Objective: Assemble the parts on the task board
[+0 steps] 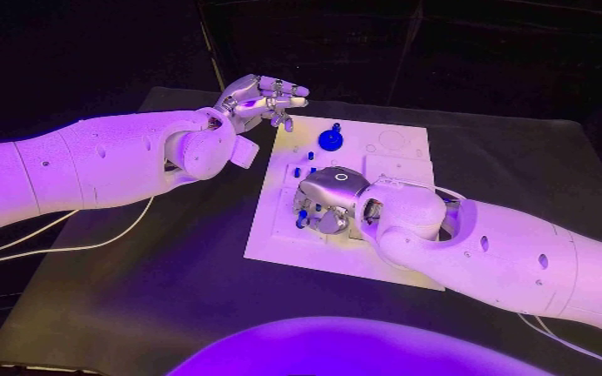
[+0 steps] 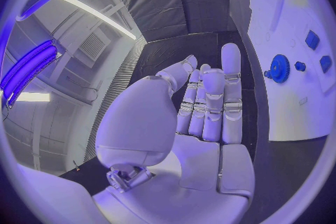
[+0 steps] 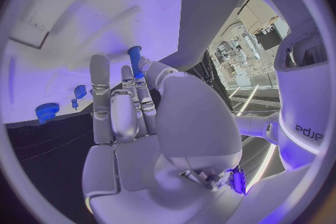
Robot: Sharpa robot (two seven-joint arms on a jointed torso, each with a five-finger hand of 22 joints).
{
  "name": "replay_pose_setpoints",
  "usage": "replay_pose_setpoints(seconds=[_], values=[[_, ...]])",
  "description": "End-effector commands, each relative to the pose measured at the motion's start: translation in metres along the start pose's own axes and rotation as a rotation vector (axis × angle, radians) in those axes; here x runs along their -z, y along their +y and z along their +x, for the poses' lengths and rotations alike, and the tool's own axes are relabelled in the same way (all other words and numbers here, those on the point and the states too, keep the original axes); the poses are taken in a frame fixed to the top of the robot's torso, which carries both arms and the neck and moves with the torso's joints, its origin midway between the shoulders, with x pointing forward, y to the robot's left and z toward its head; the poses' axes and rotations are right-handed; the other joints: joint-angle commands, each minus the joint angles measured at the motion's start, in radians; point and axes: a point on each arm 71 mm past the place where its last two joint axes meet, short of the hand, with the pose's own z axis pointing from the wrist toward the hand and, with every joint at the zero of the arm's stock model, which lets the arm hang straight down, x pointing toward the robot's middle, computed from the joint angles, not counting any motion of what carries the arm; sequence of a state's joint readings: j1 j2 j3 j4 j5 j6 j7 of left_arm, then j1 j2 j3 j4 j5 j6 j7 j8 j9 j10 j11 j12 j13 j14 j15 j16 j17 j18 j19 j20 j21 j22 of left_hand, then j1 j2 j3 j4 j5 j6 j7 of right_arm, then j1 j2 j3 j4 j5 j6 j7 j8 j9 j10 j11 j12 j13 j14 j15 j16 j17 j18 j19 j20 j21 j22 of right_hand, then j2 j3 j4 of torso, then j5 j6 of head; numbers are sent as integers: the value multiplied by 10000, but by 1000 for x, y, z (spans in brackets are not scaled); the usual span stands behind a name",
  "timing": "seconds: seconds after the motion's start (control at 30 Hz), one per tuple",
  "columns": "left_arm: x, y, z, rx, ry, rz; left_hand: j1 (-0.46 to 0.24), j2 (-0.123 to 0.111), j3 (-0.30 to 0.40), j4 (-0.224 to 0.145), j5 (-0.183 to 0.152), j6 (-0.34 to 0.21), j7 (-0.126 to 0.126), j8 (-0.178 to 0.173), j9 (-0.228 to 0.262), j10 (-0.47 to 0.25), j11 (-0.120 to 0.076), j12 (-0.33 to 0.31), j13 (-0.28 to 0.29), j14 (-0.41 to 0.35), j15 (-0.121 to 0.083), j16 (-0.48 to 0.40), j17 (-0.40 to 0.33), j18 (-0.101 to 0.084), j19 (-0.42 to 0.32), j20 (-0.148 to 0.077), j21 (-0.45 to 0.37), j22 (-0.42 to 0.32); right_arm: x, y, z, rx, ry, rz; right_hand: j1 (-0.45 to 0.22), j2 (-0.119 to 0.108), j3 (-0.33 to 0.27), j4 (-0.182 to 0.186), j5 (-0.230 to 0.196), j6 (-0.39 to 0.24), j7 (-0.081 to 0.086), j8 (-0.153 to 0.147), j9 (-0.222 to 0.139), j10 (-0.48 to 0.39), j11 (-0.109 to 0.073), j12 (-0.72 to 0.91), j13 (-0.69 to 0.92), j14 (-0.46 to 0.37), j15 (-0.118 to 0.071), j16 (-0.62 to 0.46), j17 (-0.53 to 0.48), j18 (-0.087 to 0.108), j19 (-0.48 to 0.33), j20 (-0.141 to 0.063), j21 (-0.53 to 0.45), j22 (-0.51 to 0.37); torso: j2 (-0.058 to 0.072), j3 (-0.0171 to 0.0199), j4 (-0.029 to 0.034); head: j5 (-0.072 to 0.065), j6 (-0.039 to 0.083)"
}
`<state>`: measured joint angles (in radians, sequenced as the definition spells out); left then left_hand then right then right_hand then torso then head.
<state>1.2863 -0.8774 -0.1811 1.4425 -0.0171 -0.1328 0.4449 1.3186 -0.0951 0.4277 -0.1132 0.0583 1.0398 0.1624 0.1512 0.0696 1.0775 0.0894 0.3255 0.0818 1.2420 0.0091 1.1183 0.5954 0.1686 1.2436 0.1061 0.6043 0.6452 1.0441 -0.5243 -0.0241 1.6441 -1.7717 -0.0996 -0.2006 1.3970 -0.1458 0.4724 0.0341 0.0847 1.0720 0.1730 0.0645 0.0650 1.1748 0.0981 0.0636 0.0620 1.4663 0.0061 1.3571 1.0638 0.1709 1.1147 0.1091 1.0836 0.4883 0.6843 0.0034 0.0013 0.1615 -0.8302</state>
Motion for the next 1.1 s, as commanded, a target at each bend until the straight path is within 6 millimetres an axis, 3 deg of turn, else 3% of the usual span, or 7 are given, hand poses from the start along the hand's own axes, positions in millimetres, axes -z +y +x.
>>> replay_pose_setpoints(seconds=[0.03, 0.17, 0.4, 0.67, 0.83, 0.97, 1.1], values=[[-1, -1, 1, 12, 73, 56, -20, 82, -66, 6, 45, -14, -6, 43, 1, -73, 21, 69, 13, 10, -32, 58, -1, 139, 47, -29, -58, -11, -1, 0, 0, 164, 49, 34, -249, -177, -203, 28, 127, -180, 50, -20, -4, -336, 92, -44, -5, 150, 115, -55, -31, 64, -77, 68, -71, -75, 2, 3, -6, -6, 9], [-1, -1, 1, 11, 73, 53, -20, 82, -66, 6, 45, -14, -6, 43, 1, -73, 21, 69, 13, 10, -32, 58, -1, 139, 47, -29, -58, -11, 1, 1, 3, 153, 11, 34, -493, -404, -659, 38, 323, -550, 40, -37, -14, -718, 137, 22, 17, 119, 161, -87, -111, 99, -140, 142, -160, -203, 3, 3, 2, -16, 18], [-1, -1, 1, 11, 83, 58, -20, 82, -66, 6, 45, -14, -6, 43, 1, -73, 21, 69, 13, 10, -32, 58, -1, 139, 47, -29, -58, -11, 4, 1, 2, 42, -416, -116, -601, -403, -1226, 31, 439, -919, 15, -40, -13, -932, 132, 137, 36, 102, 159, -103, -157, 109, -145, 151, -235, -300, 4, 10, -13, -20, 29], [-2, -1, 1, 20, 110, 38, -24, 81, -83, 6, 47, -22, -8, 48, 0, -91, 20, 88, 14, 4, -33, 51, -35, 139, 53, -29, -66, -19, 12, 3, -5, -292, -1363, -442, -614, -307, -1906, 45, 575, -1344, -5, -25, 1, -1006, 103, 309, 45, 124, 133, -64, -85, 107, -81, 126, -273, -335, 6, 18, -11, -43, 63], [-2, -1, 0, 14, 100, 25, -24, 81, -83, 6, 47, -22, -8, 48, 0, -91, 20, 88, 14, 4, -33, 51, -35, 139, 53, -29, -66, -19, 24, 0, -14, -743, -2562, -744, -416, -152, -2381, -4, 647, -1408, 75, -12, 13, -1338, 182, 339, 32, -14, 193, -345, -600, 147, -222, 170, -506, -657, -16, 23, -30, -83, 125], [-3, 0, 0, 11, 96, 20, -24, 81, -83, 6, 47, -22, -8, 48, 0, -91, 20, 88, 14, 4, -33, 51, -35, 139, 53, -29, -66, -19, 36, -7, -18, -1063, -2983, -679, -348, -91, -2486, -14, 708, -1396, 96, -3, 18, -1397, 199, 370, 33, -46, 206, -425, -737, 144, -232, 183, -542, -681, -22, 5, -27, -178, 218], [-3, 0, 0, 17, 108, 17, -29, 76, -93, 6, 46, -30, -6, 47, -2, -103, 23, 92, 13, -5, -32, 42, -60, 139, 53, -29, -71, -22, 53, -26, -26, -2187, -3182, -53, -311, 43, -2595, 21, 720, -1231, 91, 52, 44, -1092, 164, 609, 81, -7, 187, -387, -640, 151, -211, 179, -561, -701, -50, 0, -47, -329, 339]])
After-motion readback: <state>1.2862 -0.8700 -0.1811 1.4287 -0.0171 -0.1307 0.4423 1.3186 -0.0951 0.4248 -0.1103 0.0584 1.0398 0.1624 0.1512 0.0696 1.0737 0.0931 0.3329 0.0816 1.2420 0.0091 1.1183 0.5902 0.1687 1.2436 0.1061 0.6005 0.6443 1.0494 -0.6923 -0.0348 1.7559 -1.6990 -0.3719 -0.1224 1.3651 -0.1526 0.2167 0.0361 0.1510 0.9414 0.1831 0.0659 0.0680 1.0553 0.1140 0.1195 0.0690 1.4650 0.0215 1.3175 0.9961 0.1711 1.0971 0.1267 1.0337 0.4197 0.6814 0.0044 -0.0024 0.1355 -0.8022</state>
